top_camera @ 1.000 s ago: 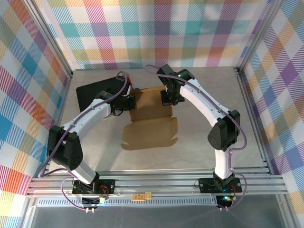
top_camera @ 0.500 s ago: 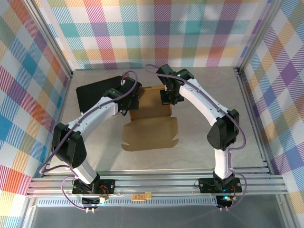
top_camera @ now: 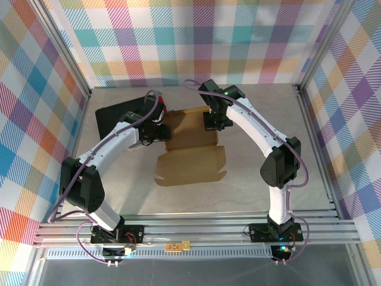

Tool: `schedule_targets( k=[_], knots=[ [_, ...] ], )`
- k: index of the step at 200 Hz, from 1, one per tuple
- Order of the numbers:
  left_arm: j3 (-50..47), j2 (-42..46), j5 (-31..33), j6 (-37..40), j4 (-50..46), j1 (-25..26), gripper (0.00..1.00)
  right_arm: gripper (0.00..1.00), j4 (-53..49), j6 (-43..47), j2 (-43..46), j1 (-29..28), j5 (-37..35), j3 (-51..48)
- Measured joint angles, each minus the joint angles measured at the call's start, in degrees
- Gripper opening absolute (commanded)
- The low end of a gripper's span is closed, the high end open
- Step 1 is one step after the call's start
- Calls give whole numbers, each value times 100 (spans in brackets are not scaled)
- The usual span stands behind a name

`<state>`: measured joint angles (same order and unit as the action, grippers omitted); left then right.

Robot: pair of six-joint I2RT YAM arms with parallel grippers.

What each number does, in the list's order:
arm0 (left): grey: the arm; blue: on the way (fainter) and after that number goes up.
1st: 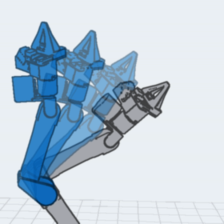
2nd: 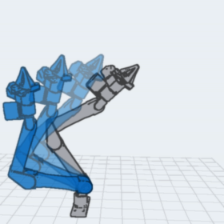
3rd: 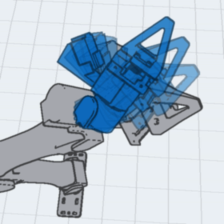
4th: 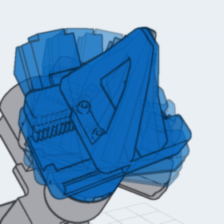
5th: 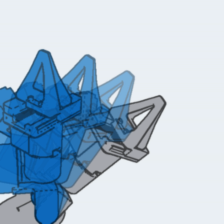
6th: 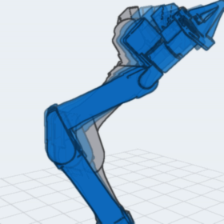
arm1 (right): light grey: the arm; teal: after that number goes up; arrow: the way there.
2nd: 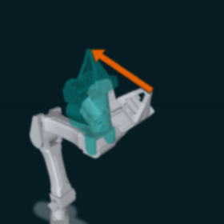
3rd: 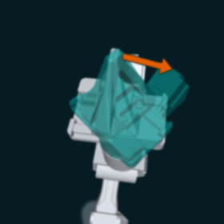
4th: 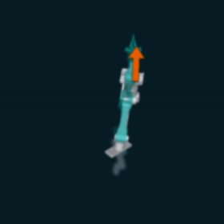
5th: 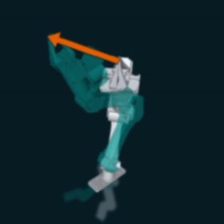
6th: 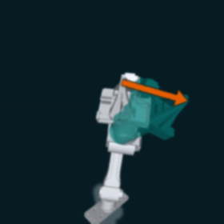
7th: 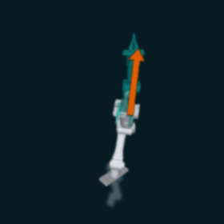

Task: Fold the paper box

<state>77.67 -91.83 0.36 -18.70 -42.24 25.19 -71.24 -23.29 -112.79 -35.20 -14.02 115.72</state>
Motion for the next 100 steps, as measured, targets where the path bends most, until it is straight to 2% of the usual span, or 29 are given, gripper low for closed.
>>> schedule_targets(
  k=[10,25,46,92,100],
  knots=[
    [-52,9,-103,-7,52,0,28,0,2,0,0,0,7,0],
    [-109,9,-201,-33,83,0,0,0,4,0,-2,0,42,0],
    [-114,9,-114,-111,168,33,0,0,9,-2,-2,-9,101,0],
    [284,-70,693,-120,-214,236,0,0,170,-20,-4,-9,170,26],
    [332,-70,769,-118,-267,258,13,0,181,-24,-4,-9,173,33]
  ],
)
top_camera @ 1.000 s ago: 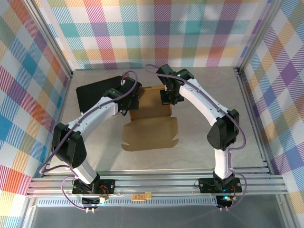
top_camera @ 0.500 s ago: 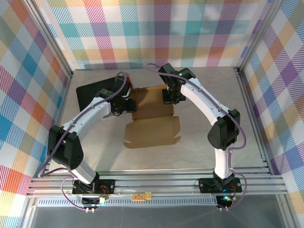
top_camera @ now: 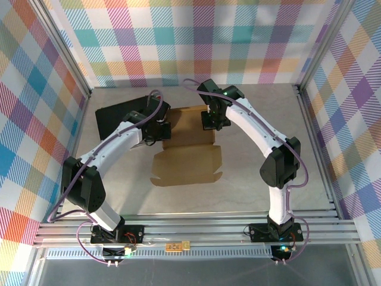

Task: Fold the paper box

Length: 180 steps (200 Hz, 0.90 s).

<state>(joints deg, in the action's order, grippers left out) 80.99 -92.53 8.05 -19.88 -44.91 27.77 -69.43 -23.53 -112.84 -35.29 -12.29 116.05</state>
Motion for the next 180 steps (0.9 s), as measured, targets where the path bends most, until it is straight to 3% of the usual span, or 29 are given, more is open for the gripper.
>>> schedule_targets(
  k=[14,35,67,121,180],
  knots=[
    [90,0,133,9,-116,13,41,0,15,-4,0,11,37,0],
    [354,0,304,-105,-463,-13,57,0,26,-72,7,149,151,-63],
    [1185,55,345,-800,-1038,-81,58,0,306,-411,151,632,505,-651],
    [1513,1014,-42,-3001,-1812,-146,55,0,968,-1416,763,1644,876,-1755],
    [754,1456,-612,-5128,-1488,909,60,0,1390,-2120,953,1685,894,-2006]
  ],
)
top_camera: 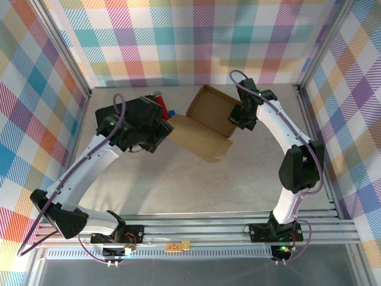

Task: Fold the paper box

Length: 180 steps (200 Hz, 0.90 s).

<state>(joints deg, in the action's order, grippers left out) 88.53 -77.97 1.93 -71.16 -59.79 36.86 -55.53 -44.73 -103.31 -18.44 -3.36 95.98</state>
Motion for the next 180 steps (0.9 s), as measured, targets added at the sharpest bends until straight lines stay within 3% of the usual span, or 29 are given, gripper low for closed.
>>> schedule_targets(
  k=[45,93,108,136,180],
  knots=[
    [-37,-299,-105,-702,358,354,56,0,118,-201,0,0,48,-118],
    [-247,-551,-151,-999,680,413,42,0,199,-286,0,0,109,-160],
    [-243,-704,-153,-1001,710,417,36,0,216,-286,0,0,109,-170],
    [-243,-835,-177,-1040,708,431,15,0,267,-289,2,0,109,-221],
    [-122,-946,-190,-1047,490,437,11,0,310,-289,33,-39,127,-367]
  ],
)
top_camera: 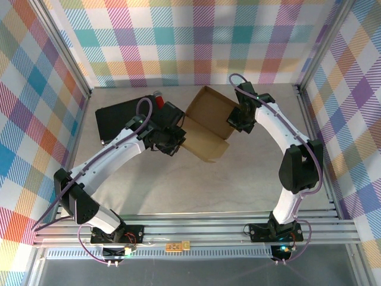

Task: Fold the paper box

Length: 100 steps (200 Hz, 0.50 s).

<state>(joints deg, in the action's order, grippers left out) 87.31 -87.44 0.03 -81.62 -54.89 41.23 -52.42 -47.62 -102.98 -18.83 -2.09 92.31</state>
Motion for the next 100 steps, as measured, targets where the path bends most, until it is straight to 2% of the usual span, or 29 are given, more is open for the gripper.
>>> schedule_targets(
  k=[53,100],
  knots=[
    [334,-339,35,-254,-693,0,0,0,37,-20,116,-245,-155,-70],
    [990,-949,170,-542,-1720,-7,0,0,111,-52,328,-533,-433,-170]
  ],
)
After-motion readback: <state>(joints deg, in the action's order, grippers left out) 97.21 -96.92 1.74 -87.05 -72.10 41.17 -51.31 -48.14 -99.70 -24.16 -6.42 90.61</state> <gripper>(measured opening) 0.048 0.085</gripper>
